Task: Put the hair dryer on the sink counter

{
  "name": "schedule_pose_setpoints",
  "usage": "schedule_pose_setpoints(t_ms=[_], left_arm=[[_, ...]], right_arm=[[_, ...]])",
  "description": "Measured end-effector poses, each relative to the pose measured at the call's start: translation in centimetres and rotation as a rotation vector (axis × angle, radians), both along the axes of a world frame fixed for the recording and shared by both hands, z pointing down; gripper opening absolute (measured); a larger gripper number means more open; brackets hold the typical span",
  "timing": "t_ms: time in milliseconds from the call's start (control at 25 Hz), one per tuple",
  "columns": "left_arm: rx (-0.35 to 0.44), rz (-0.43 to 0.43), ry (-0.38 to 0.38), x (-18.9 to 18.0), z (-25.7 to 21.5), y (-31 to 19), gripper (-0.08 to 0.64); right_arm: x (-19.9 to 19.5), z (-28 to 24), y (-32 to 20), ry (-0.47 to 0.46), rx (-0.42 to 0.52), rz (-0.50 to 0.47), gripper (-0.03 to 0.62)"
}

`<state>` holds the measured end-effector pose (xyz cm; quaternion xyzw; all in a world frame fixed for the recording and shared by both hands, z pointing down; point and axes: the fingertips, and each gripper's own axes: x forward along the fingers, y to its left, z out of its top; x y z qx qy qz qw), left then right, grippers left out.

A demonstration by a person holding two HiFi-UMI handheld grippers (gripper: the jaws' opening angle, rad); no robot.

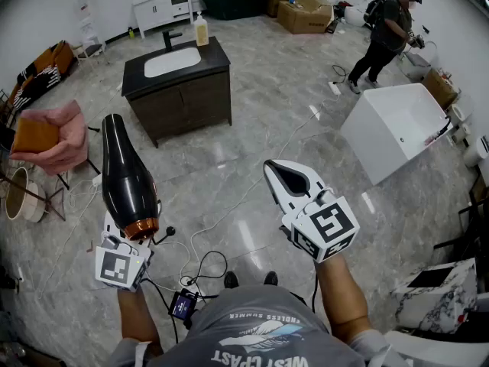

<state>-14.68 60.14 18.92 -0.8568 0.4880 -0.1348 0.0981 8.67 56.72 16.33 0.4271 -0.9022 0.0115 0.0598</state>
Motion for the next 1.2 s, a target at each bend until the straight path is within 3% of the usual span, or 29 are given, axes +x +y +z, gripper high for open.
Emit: schedule_pose_setpoints(t_ms=[440,840,1200], left_arm=[[-0.014,0.020,-0.007,-1.6,1.4,-0.9,0.221],[-0.011,0.051,0.017,-2.3,2.2,-2.5,0.221],[-0.054,0.018,0.009,-0.2,2.8,-6.4,0.219]], right_arm=[[-1.3,1.1,-0.8,0.005,0.000,0.029,0.026],[-1.4,1.5,-1.8,-0.050,-0.020,0.079,0.028],[1.5,1.9,-8.3,-0.082,-0.041,0.060,0.028]])
